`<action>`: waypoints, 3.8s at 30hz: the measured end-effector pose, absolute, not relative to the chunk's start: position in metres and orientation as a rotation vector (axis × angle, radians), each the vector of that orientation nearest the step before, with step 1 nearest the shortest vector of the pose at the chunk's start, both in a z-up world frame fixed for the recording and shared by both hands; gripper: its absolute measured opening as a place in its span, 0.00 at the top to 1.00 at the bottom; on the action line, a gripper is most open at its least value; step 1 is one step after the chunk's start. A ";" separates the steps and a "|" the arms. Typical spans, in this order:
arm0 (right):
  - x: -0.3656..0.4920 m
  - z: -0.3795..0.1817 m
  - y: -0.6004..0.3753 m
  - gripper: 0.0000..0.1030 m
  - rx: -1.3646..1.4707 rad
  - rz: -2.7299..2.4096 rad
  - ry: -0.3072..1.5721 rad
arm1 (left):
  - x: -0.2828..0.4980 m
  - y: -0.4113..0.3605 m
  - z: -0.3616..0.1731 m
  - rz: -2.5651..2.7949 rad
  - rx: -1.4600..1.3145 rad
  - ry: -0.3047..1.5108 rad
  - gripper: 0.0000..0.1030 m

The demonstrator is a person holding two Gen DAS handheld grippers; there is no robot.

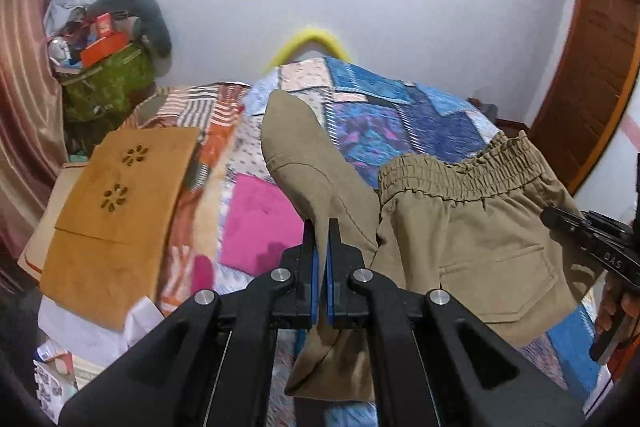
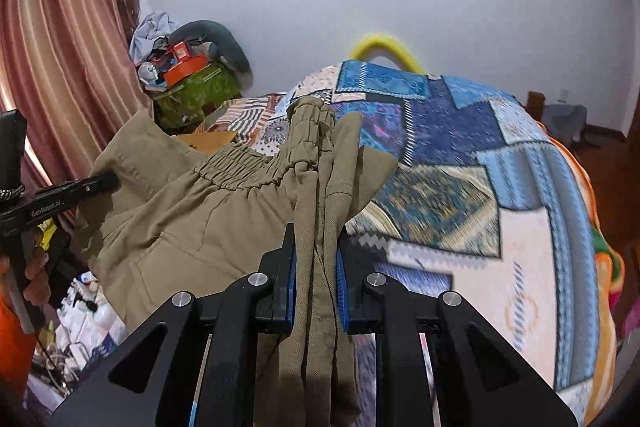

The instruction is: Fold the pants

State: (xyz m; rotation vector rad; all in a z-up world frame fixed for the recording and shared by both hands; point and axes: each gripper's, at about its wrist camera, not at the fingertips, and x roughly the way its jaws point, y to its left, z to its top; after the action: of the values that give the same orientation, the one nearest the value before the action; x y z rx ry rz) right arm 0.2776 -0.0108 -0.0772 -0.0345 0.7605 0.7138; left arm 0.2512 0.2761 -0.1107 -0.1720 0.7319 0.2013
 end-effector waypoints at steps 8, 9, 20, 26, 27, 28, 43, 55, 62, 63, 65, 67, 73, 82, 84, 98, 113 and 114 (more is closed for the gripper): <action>0.318 -0.098 0.045 0.87 -0.047 0.719 0.768 | 0.314 0.325 -0.151 0.282 -0.161 0.765 0.97; 0.325 -0.103 0.051 0.87 -0.049 0.714 0.775 | 0.320 0.330 -0.157 0.284 -0.161 0.767 0.97; 0.369 -0.168 0.090 0.86 -0.104 0.678 0.882 | 0.379 0.366 -0.270 0.340 -0.204 0.942 0.97; 0.369 -0.192 0.088 0.84 -0.149 0.674 0.929 | 0.374 0.379 -0.311 0.363 -0.219 1.016 0.85; 0.370 -0.193 0.085 0.82 -0.141 0.680 0.948 | 0.372 0.380 -0.310 0.364 -0.225 1.015 0.84; 0.370 -0.193 0.083 0.78 -0.140 0.680 0.961 | 0.369 0.381 -0.308 0.366 -0.236 1.018 0.84; 0.314 -0.145 0.044 0.59 -0.233 0.659 0.955 | 0.292 0.352 -0.241 0.356 -0.152 1.060 0.83; 0.217 -0.012 0.007 0.59 -0.216 0.732 0.636 | 0.179 0.253 -0.061 0.247 -0.102 0.709 0.83; 0.150 0.057 -0.022 0.59 -0.141 0.780 0.422 | 0.100 0.197 0.018 0.260 -0.005 0.469 0.83; 0.137 0.066 -0.027 0.59 -0.132 0.788 0.386 | 0.088 0.190 0.026 0.258 0.006 0.437 0.83; 0.119 0.076 -0.032 0.59 -0.116 0.801 0.337 | 0.065 0.175 0.038 0.251 0.017 0.376 0.83; 0.100 0.084 -0.038 0.59 -0.099 0.810 0.286 | 0.043 0.162 0.047 0.245 0.009 0.309 0.83; 0.057 0.083 -0.044 0.59 -0.075 0.769 0.176 | 0.001 0.140 0.051 0.236 -0.020 0.206 0.62; 0.036 0.073 -0.053 0.15 -0.006 0.755 0.179 | -0.030 0.124 0.039 0.250 0.010 0.150 0.02; 0.032 0.073 -0.056 0.12 0.006 0.737 0.176 | -0.034 0.122 0.037 0.249 0.010 0.149 0.01; 0.020 0.065 -0.066 0.01 0.017 0.695 0.187 | -0.033 0.123 0.025 0.247 -0.025 0.163 0.00; 0.019 0.063 -0.067 0.01 0.007 0.691 0.212 | -0.022 0.122 0.016 0.245 -0.023 0.194 0.00; 0.019 0.062 -0.067 0.01 0.005 0.692 0.217 | -0.022 0.122 0.015 0.245 -0.024 0.194 0.00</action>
State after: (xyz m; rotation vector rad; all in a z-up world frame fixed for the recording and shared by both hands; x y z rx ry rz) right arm 0.0195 -0.0673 0.0622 0.0052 0.2175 0.6919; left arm -0.0221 0.1216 0.0153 -0.0243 0.1936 0.2448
